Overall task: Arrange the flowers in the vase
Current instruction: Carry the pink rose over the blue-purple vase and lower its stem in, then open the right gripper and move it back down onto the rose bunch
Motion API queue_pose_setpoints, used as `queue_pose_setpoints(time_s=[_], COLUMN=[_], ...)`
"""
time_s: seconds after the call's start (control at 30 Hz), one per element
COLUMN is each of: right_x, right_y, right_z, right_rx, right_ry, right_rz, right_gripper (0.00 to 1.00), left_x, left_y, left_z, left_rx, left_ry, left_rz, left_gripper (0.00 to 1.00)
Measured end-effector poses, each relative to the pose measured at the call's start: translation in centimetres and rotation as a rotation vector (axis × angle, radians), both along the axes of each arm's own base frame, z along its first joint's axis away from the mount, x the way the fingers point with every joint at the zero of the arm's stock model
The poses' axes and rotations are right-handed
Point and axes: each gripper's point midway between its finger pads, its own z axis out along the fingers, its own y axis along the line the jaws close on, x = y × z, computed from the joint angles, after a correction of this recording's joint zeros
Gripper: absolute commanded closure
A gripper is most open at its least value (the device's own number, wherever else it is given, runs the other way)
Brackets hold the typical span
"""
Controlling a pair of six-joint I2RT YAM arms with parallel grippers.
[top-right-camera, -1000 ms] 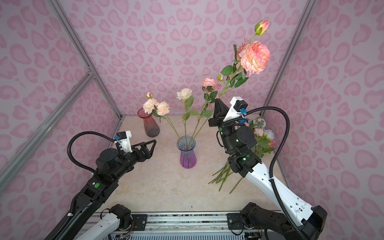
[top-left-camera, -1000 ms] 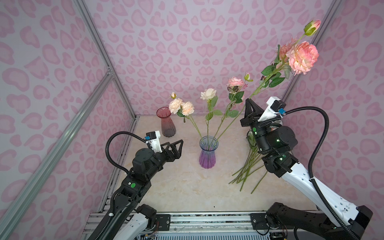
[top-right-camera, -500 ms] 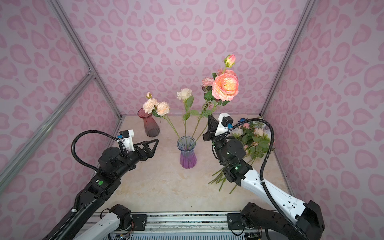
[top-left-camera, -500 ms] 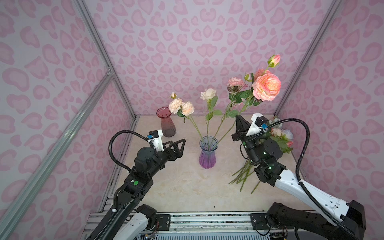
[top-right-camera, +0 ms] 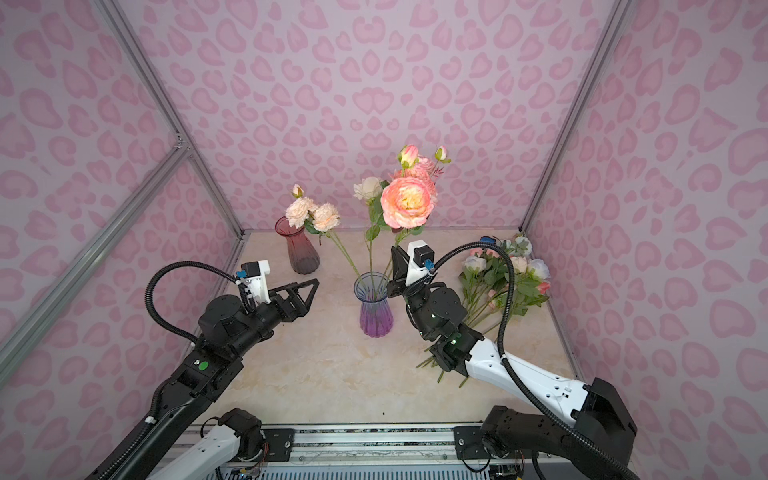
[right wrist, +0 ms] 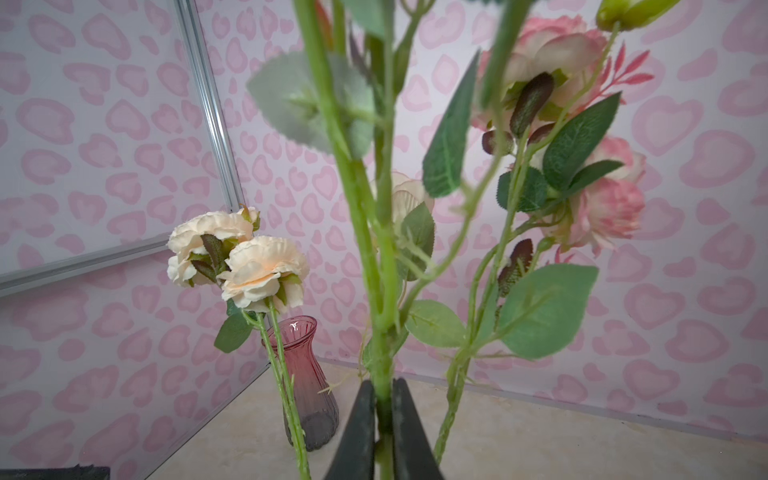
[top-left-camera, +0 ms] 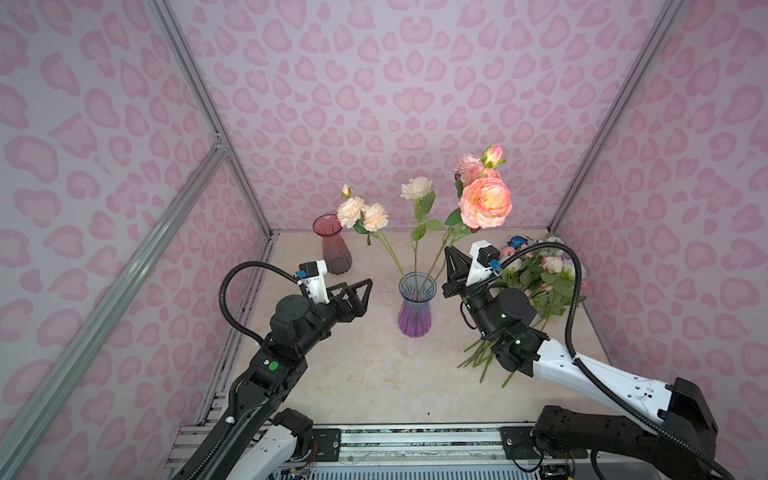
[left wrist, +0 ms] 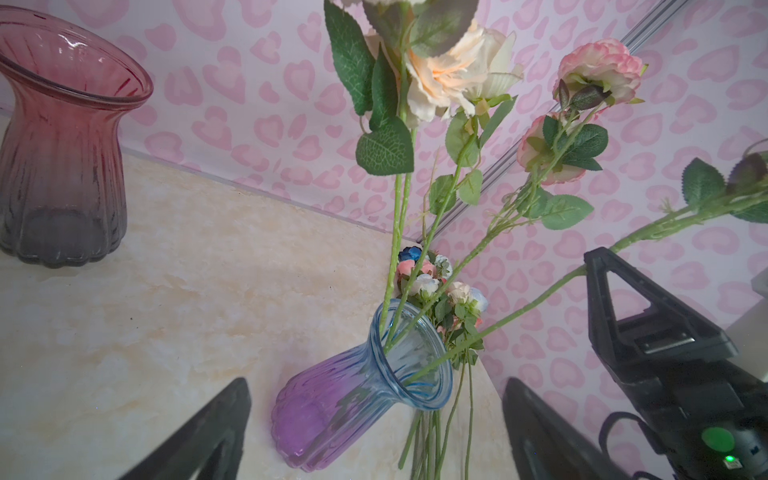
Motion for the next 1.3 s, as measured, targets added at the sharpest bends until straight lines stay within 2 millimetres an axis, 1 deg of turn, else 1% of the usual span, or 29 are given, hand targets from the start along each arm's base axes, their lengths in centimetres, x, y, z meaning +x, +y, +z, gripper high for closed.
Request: queue_pose_setpoints(time_s=[0.07,0.2,0.33,0.57,0.63,0.8,0.9,0.97,1.0,1.1,1.2,1.3], right_x=[-0.1,-0.1,0.2,1.0,1.1,1.0,0.8,0.6,0.4,-0.4,-1.2,-1.4], right_y=[0.4,0.7,0.7,0.5,0.0,-1.5,-2.5,-3.4,-3.8,-4.3,-5.0,-5.7], right_z=[-0.4,-1.3,-2.4,-4.1,-4.6,-4.8,-5.5,-6.0,-6.2,-6.4,-6.0,-6.0], right_rx=[-0.012,-0.031,-0.065,-0.085,-0.094,-0.108,-0.127,-0.134,-0.13,-0.138,-0.126,-0.131], right_ry=[0.005,0.021,0.058,0.134,0.162,0.225,0.27,0.295,0.308,0.331,0.337,0.345], right_rz=[0.009,0.007,-0.01,-0.044,-0.05,-0.068,-0.063,-0.076,-0.08,-0.058,-0.054,-0.063], right_gripper=[0.87,0.77,0.7,0.63,0.59,0.43,0.34,0.31,0.28,0.25,0.25,0.24], left_x=[0.0,-0.2,-0.5,-0.4,-0.2,0.1,0.4,0.7,0.9,1.2,1.5,1.6], left_y=[0.0,0.1,0.3,0.3,0.3,0.0,-0.3,-0.5,-0.6,-1.1,-1.5,-1.7], left_z=[-0.2,-0.2,0.0,-0.5,-0.8,-1.5,-2.2,-2.5,-2.6,-2.7,-2.7,-2.3], left_rx=[0.001,-0.001,-0.005,-0.009,-0.012,-0.006,0.0,0.002,0.002,-0.006,-0.01,-0.021], left_ry=[0.002,-0.001,-0.01,0.005,0.018,0.042,0.063,0.071,0.073,0.084,0.09,0.078], left_rz=[0.0,0.001,0.005,0.01,0.011,0.007,0.0,-0.003,-0.006,-0.02,-0.035,-0.043], left_gripper=[0.04,0.04,0.04,0.04,0.04,0.04,0.04,0.04,0.04,0.04,0.04,0.04])
